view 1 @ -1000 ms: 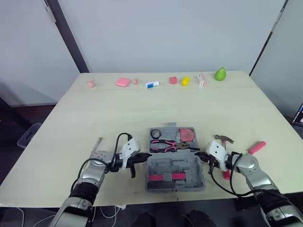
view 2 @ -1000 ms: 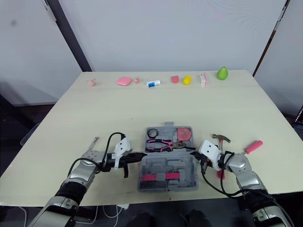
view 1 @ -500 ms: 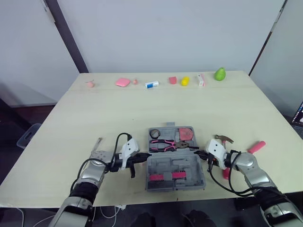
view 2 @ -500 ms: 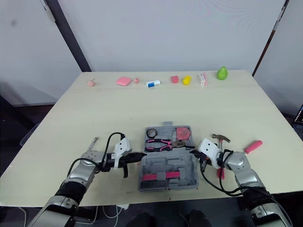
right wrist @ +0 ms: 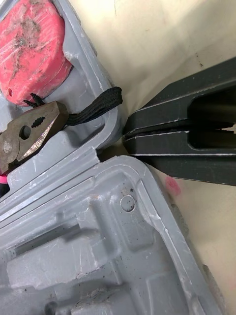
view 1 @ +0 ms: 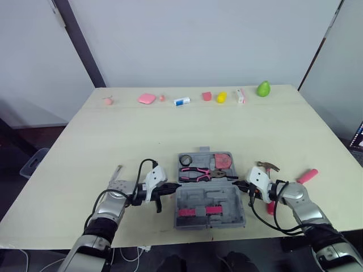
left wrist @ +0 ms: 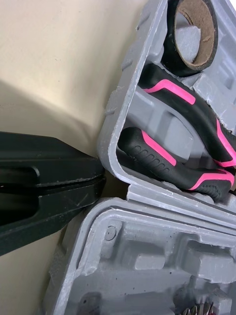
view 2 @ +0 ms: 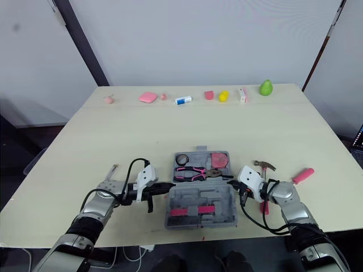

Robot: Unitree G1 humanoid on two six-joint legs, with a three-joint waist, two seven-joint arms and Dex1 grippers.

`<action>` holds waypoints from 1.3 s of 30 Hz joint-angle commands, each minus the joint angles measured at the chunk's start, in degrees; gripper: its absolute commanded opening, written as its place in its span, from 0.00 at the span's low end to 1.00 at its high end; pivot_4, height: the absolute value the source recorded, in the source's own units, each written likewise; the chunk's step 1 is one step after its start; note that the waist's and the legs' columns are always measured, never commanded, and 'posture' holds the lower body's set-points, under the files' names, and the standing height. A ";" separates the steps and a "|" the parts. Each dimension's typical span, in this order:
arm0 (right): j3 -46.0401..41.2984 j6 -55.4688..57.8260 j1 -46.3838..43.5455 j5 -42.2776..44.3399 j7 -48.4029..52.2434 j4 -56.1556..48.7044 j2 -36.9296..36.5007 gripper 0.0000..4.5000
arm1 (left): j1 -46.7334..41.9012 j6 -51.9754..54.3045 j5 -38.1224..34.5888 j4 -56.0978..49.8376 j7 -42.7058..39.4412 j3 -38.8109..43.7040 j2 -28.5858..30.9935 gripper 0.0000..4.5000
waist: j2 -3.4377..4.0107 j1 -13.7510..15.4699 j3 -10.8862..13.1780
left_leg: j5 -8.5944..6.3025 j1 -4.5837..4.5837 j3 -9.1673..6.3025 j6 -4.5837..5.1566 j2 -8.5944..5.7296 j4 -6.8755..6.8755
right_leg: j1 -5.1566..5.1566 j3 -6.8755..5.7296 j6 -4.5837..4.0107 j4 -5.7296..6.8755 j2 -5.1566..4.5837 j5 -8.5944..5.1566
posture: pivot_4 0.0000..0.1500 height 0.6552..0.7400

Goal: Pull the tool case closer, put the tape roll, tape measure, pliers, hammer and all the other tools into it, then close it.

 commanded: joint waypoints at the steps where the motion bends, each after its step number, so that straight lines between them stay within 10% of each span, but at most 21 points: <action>1: 1.27 -0.38 0.31 0.88 1.08 -3.34 0.38 0.01 | 0.41 0.74 1.68 0.35 0.90 -1.40 -0.18 0.00 | 0.00 0.01 0.00 | 0.00 0.00 0.00 0.00 0.00 0.00 | 0.00 0.00 0.00 0.00 0.00 0.00 | 1.00 1.00; 25: -1.49 1.71 4.98 3.02 2.12 -7.11 -4.28 0.01 | 3.43 1.59 0.91 -2.63 1.14 -0.74 1.75 0.00 | 0.00 0.10 0.00 | -0.01 -0.04 0.00 0.00 0.00 -0.09 | 0.00 0.00 0.00 -0.08 -0.02 -0.01 | 1.00 1.00; 39: -14.74 2.51 18.92 16.62 -1.63 -20.44 -5.63 0.01 | 15.71 4.98 -13.30 -17.87 2.85 12.69 5.24 0.00 | -0.11 0.12 0.18 | -0.01 -0.12 0.01 0.00 0.05 -0.17 | -0.09 0.00 -0.01 -0.11 -0.06 -0.02 | 1.00 1.00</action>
